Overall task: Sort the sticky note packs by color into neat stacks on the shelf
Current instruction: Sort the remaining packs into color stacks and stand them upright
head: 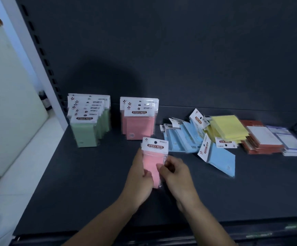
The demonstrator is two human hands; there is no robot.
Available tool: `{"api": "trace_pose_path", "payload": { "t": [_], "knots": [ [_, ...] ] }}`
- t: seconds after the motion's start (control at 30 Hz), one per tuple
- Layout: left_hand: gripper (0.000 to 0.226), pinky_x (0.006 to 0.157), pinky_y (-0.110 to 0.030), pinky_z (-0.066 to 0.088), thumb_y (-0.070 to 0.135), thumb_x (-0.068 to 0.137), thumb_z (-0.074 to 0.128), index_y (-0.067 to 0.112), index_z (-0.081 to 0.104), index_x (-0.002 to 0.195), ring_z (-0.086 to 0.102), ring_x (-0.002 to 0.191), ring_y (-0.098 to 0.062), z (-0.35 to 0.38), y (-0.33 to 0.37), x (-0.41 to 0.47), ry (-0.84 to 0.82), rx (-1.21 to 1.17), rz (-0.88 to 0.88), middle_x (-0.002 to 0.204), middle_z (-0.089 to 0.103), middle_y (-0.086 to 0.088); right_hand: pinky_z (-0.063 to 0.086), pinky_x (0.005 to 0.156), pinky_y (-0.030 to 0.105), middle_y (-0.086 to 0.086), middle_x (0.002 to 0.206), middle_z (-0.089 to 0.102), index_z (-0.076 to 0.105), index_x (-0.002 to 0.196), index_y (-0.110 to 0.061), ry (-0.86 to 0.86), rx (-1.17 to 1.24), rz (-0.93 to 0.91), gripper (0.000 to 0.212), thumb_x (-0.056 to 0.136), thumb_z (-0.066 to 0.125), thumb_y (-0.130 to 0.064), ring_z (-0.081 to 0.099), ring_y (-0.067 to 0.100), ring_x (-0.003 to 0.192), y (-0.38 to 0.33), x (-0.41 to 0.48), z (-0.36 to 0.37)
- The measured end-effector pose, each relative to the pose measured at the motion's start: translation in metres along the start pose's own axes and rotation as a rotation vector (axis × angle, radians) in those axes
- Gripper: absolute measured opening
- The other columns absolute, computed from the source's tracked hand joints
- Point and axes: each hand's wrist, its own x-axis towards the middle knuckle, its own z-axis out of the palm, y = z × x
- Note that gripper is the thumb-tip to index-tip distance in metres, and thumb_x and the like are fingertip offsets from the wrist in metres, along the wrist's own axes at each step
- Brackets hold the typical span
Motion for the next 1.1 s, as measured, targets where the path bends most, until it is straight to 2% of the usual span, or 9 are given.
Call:
{"api": "trace_pose_path", "payload": {
  "t": [0.13, 0.2, 0.27, 0.37, 0.53, 0.67, 0.8, 0.9, 1.1],
  "knots": [
    [0.076, 0.091, 0.005, 0.023, -0.019, 0.08, 0.04, 0.035, 0.024, 0.131, 0.034, 0.112, 0.027, -0.022, -0.021, 0.033, 0.136, 0.155, 0.187, 0.123, 0.039, 0.024, 0.035, 0.078, 0.004, 0.001, 0.096, 0.047, 0.06, 0.106, -0.015, 0.056, -0.238, -0.276, 0.021, 0.087, 0.058, -0.005, 0.047, 0.007, 0.085, -0.006, 0.032, 0.029],
    [0.074, 0.096, -0.001, 0.028, -0.018, 0.08, 0.043, 0.033, 0.027, 0.132, 0.036, 0.112, 0.02, -0.03, -0.03, 0.048, 0.181, 0.21, 0.227, 0.122, 0.043, 0.01, 0.034, 0.083, 0.007, -0.001, 0.099, 0.046, 0.058, 0.113, -0.01, 0.083, -0.297, -0.364, 0.027, 0.087, 0.057, -0.004, 0.046, 0.01, 0.092, -0.003, 0.048, 0.039],
    [0.069, 0.097, -0.002, 0.028, -0.017, 0.08, 0.045, 0.018, 0.031, 0.139, 0.039, 0.111, 0.009, -0.033, -0.039, 0.061, 0.231, 0.267, 0.237, 0.125, 0.042, -0.001, 0.035, 0.089, 0.014, -0.001, 0.103, 0.046, 0.057, 0.119, -0.008, 0.109, -0.34, -0.411, 0.03, 0.089, 0.055, -0.009, 0.045, 0.012, 0.098, 0.002, 0.062, 0.047],
    [0.061, 0.094, 0.002, 0.024, -0.008, 0.086, 0.046, 0.008, 0.03, 0.143, 0.037, 0.112, 0.001, -0.034, -0.043, 0.073, 0.304, 0.355, 0.22, 0.127, 0.039, -0.004, 0.036, 0.092, 0.02, 0.002, 0.109, 0.05, 0.053, 0.127, -0.01, 0.129, -0.338, -0.414, 0.036, 0.091, 0.056, -0.015, 0.047, 0.013, 0.102, 0.009, 0.078, 0.053],
    [0.058, 0.102, -0.022, 0.032, 0.003, 0.093, 0.047, 0.01, 0.025, 0.146, 0.04, 0.119, -0.017, -0.03, -0.048, 0.077, 0.316, 0.482, 0.242, 0.131, 0.036, -0.008, 0.043, 0.086, 0.026, -0.003, 0.106, 0.054, 0.047, 0.129, -0.016, 0.146, -0.26, -0.38, 0.039, 0.091, 0.056, -0.019, 0.052, 0.013, 0.096, 0.015, 0.082, 0.056],
    [0.055, 0.1, -0.022, 0.031, 0.005, 0.092, 0.049, 0.012, 0.03, 0.143, 0.042, 0.117, -0.015, -0.031, -0.049, 0.078, 0.339, 0.44, 0.232, 0.128, 0.04, -0.007, 0.048, 0.083, 0.028, -0.002, 0.102, 0.057, 0.046, 0.125, -0.017, 0.17, -0.2, -0.313, 0.038, 0.089, 0.059, -0.024, 0.054, 0.01, 0.09, 0.018, 0.086, 0.058],
    [0.047, 0.099, -0.034, 0.039, 0.003, 0.088, 0.054, 0.004, 0.04, 0.133, 0.045, 0.113, -0.02, -0.031, -0.05, 0.079, 0.347, 0.405, 0.236, 0.117, 0.042, -0.003, 0.045, 0.082, 0.024, -0.002, 0.102, 0.056, 0.046, 0.121, -0.016, 0.193, -0.177, -0.322, 0.035, 0.089, 0.058, -0.023, 0.054, 0.01, 0.09, 0.017, 0.085, 0.058],
    [0.047, 0.092, -0.025, 0.039, 0.004, 0.087, 0.055, 0.006, 0.041, 0.132, 0.046, 0.106, -0.016, -0.03, -0.049, 0.08, 0.341, 0.397, 0.237, 0.112, 0.037, 0.004, 0.044, 0.083, 0.024, -0.002, 0.104, 0.056, 0.047, 0.118, -0.016, 0.214, -0.196, -0.343, 0.029, 0.091, 0.056, -0.022, 0.053, 0.011, 0.091, 0.013, 0.082, 0.057],
    [0.043, 0.084, -0.009, 0.026, 0.006, 0.083, 0.061, 0.003, 0.045, 0.123, 0.04, 0.104, -0.012, -0.032, -0.05, 0.077, 0.375, 0.388, 0.215, 0.111, 0.041, -0.001, 0.045, 0.088, 0.032, 0.0, 0.105, 0.053, 0.049, 0.114, -0.012, 0.266, -0.232, -0.405, 0.023, 0.092, 0.053, -0.018, 0.051, 0.015, 0.096, 0.005, 0.073, 0.057]
  ]
}}
